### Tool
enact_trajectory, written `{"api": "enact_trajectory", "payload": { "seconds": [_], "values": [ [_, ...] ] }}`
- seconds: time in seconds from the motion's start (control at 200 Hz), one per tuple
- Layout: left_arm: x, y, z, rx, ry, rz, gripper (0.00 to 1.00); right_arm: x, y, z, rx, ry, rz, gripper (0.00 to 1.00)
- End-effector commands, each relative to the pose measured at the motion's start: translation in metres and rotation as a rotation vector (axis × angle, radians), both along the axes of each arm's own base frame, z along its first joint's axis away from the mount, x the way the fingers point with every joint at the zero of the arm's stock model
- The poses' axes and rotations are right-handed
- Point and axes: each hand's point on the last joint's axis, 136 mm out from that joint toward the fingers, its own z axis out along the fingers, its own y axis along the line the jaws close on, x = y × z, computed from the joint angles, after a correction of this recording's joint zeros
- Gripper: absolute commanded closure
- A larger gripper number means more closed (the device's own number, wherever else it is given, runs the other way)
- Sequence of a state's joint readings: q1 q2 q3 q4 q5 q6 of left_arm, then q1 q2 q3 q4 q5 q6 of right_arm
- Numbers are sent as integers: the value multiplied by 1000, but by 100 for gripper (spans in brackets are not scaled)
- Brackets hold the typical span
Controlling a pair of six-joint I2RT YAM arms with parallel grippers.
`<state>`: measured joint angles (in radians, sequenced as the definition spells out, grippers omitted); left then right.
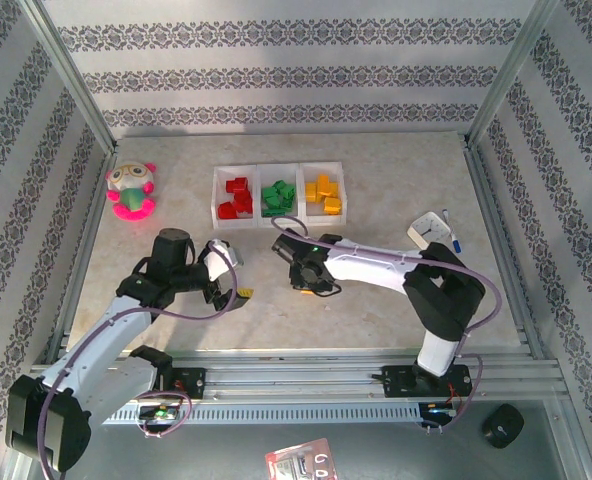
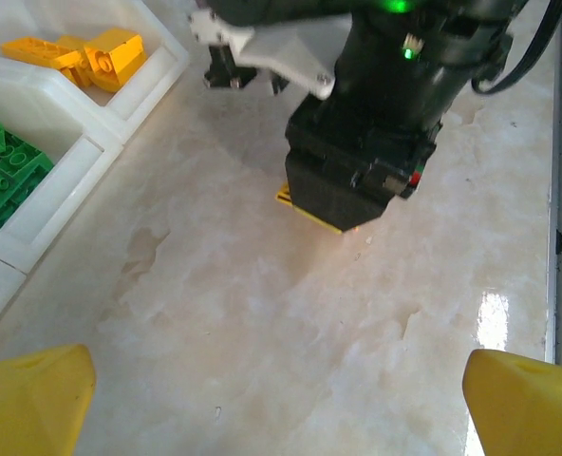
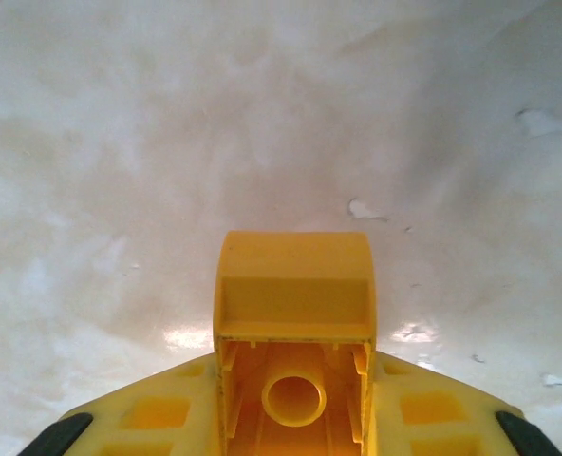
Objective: Sort the legos into containers by color
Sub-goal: Pick up the lego from the bottom-center of the table, then place the lego in the container.
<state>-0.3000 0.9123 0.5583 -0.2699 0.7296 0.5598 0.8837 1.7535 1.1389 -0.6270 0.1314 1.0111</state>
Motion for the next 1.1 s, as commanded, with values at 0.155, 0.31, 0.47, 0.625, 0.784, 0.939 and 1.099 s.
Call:
{"api": "enact_trajectory", "payload": {
  "seconds": [0.155,0.31,0.47,0.625,0.784,0.939,1.099],
  "values": [
    [9,-13,6,-40,-17,-30,1,31,-37,43,-36,-124,-32,85],
    [22,-29,11,-52,-18,-64,1,56,-52,67,-19,-191,-55,86],
    [34,-35,12,-49,-20,-60,1,79,-68,80,-5,-234,-78,87],
    [45,-36,11,-43,-22,-38,1,120,-72,89,55,-289,-90,87],
    [50,-38,11,-47,-20,-30,1,178,-56,103,91,-343,-60,87],
    [55,-38,13,-53,-25,-9,1,228,-37,97,96,-369,-37,86],
    [58,-38,17,-73,-24,14,1,262,-23,84,95,-375,-21,86]
  ]
}}
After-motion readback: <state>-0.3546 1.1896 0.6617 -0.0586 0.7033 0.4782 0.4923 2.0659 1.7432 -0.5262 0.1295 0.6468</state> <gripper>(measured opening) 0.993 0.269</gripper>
